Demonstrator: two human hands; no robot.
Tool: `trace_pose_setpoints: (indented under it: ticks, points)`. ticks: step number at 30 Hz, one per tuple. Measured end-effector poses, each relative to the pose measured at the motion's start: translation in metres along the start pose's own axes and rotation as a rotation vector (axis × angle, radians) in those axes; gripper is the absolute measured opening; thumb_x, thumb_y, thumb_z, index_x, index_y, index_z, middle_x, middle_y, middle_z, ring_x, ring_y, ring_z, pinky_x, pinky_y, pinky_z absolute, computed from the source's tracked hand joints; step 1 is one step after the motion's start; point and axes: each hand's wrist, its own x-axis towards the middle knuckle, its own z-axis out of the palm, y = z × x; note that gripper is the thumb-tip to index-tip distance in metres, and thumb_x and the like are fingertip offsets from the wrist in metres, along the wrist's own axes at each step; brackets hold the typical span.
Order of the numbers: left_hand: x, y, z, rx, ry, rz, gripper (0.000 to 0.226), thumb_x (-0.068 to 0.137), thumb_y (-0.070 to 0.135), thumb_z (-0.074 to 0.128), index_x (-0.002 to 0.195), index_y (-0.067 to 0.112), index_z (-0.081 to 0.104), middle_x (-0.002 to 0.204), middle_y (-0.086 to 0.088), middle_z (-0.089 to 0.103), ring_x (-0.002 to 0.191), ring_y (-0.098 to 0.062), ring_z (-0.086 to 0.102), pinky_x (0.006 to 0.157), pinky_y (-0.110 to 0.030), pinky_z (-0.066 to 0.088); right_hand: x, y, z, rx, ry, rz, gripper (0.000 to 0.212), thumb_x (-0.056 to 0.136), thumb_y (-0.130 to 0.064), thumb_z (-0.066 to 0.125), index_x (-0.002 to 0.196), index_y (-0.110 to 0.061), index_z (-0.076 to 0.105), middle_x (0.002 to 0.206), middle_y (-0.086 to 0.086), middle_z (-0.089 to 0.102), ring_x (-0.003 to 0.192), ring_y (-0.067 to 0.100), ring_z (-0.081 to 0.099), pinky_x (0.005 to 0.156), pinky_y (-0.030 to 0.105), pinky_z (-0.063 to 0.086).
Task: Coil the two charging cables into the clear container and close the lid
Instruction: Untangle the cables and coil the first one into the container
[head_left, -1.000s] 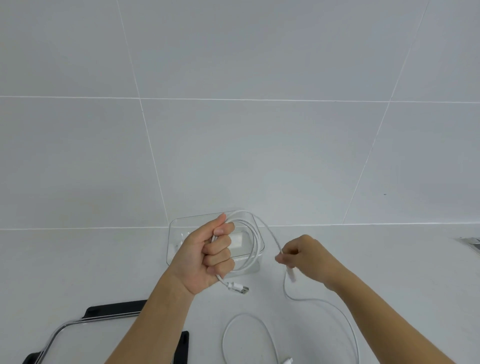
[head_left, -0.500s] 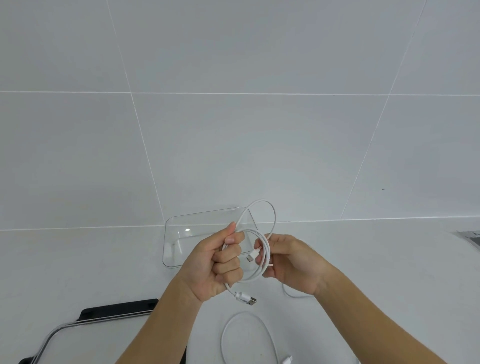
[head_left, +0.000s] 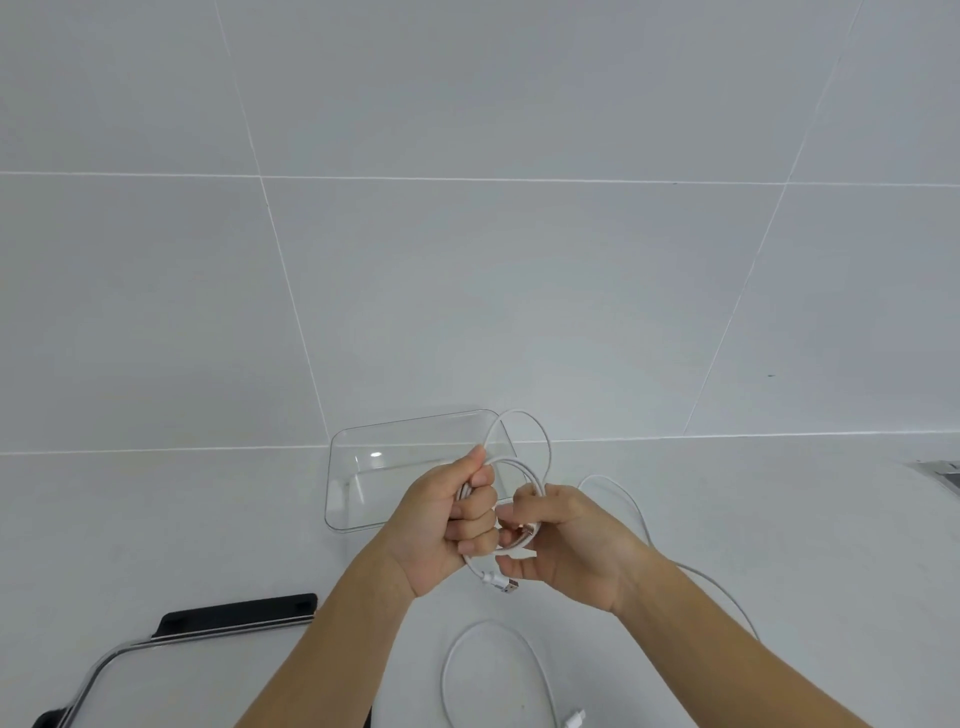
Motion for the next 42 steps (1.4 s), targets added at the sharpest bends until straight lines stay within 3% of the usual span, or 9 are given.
trace_pose_setpoints:
  ticks: [5, 9, 15, 25, 28, 32, 38, 40, 42]
  points:
    - [0.001, -0.004, -0.002, 0.113, 0.073, 0.041, 0.038, 0.096, 0.033, 0.042, 0.063, 0.014, 0.038, 0.041, 0.007, 0.021, 0.032, -0.007, 0.015, 0.034, -0.019, 0.022, -0.003, -0.001, -0.003, -0.138, 0.049, 0.023, 0.018, 0.080, 0.012, 0.047, 0.080, -0.003, 0.058, 0.081, 0.019, 0.064, 0.079, 0.031, 0.064, 0.066, 0.036, 0.056]
    - [0.004, -0.005, -0.002, 0.182, 0.117, 0.080, 0.039, 0.097, 0.032, 0.041, 0.062, 0.015, 0.036, 0.042, 0.006, 0.020, 0.034, -0.008, 0.014, 0.037, -0.019, 0.020, -0.006, -0.006, -0.001, -0.276, 0.110, 0.044, 0.005, 0.090, 0.001, 0.051, 0.092, 0.003, 0.054, 0.091, 0.025, 0.060, 0.068, 0.035, 0.070, 0.060, 0.038, 0.058]
    - [0.010, 0.003, -0.014, 0.167, 0.262, 0.178, 0.041, 0.098, 0.031, 0.039, 0.060, 0.016, 0.034, 0.039, 0.006, 0.021, 0.032, -0.009, 0.014, 0.039, -0.021, 0.015, -0.012, -0.006, -0.009, -0.514, 0.020, 0.102, 0.023, 0.096, -0.014, 0.048, 0.100, 0.007, 0.057, 0.091, 0.018, 0.067, 0.059, 0.028, 0.069, 0.052, 0.031, 0.056]
    - [0.010, 0.020, -0.040, 0.132, 0.507, 0.297, 0.048, 0.092, 0.030, 0.049, 0.054, 0.020, 0.022, 0.039, 0.008, 0.016, 0.032, -0.010, 0.013, 0.037, -0.018, 0.015, -0.019, -0.017, -0.058, -0.630, 0.089, 0.084, 0.018, 0.092, -0.011, 0.054, 0.086, -0.004, 0.069, 0.083, 0.013, 0.073, 0.071, 0.025, 0.071, 0.062, 0.026, 0.052]
    - [0.012, 0.014, -0.035, 0.089, 0.524, 0.280, 0.049, 0.090, 0.024, 0.051, 0.051, 0.021, 0.021, 0.038, 0.007, 0.015, 0.033, -0.010, 0.012, 0.039, -0.019, 0.014, -0.016, -0.017, -0.061, -0.878, 0.101, 0.093, 0.014, 0.088, -0.012, 0.059, 0.083, -0.013, 0.072, 0.080, 0.001, 0.071, 0.073, 0.011, 0.066, 0.066, 0.018, 0.046]
    - [0.012, 0.010, -0.029, -0.015, 0.464, 0.225, 0.050, 0.090, 0.025, 0.049, 0.048, 0.021, 0.022, 0.039, 0.007, 0.015, 0.032, -0.010, 0.012, 0.039, -0.020, 0.012, -0.012, -0.013, -0.057, -1.091, 0.073, 0.109, 0.019, 0.082, -0.012, 0.065, 0.067, -0.024, 0.065, 0.075, -0.002, 0.060, 0.062, 0.004, 0.048, 0.053, 0.004, 0.035]
    - [0.009, 0.005, -0.020, -0.116, 0.340, 0.147, 0.049, 0.092, 0.031, 0.048, 0.050, 0.019, 0.026, 0.038, 0.007, 0.017, 0.029, -0.009, 0.015, 0.034, -0.018, 0.015, -0.004, -0.009, -0.043, -0.833, 0.020, -0.042, 0.018, 0.084, 0.008, 0.053, 0.091, -0.007, 0.061, 0.073, 0.005, 0.061, 0.061, 0.017, 0.062, 0.062, 0.023, 0.050]
    - [0.009, 0.003, -0.017, -0.161, 0.291, 0.116, 0.049, 0.093, 0.032, 0.047, 0.050, 0.019, 0.028, 0.037, 0.007, 0.018, 0.028, -0.009, 0.016, 0.033, -0.019, 0.016, -0.002, -0.009, -0.033, -0.598, 0.036, -0.080, 0.023, 0.083, 0.007, 0.058, 0.103, -0.004, 0.058, 0.075, 0.005, 0.056, 0.052, 0.018, 0.056, 0.052, 0.025, 0.048]
    - [0.009, -0.002, -0.014, -0.183, 0.250, 0.080, 0.049, 0.093, 0.033, 0.046, 0.049, 0.019, 0.030, 0.037, 0.007, 0.018, 0.027, -0.008, 0.017, 0.032, -0.019, 0.016, 0.000, -0.012, -0.024, -0.385, 0.045, -0.088, 0.026, 0.082, 0.000, 0.065, 0.107, -0.005, 0.057, 0.067, 0.000, 0.050, 0.044, 0.014, 0.040, 0.039, 0.022, 0.032]
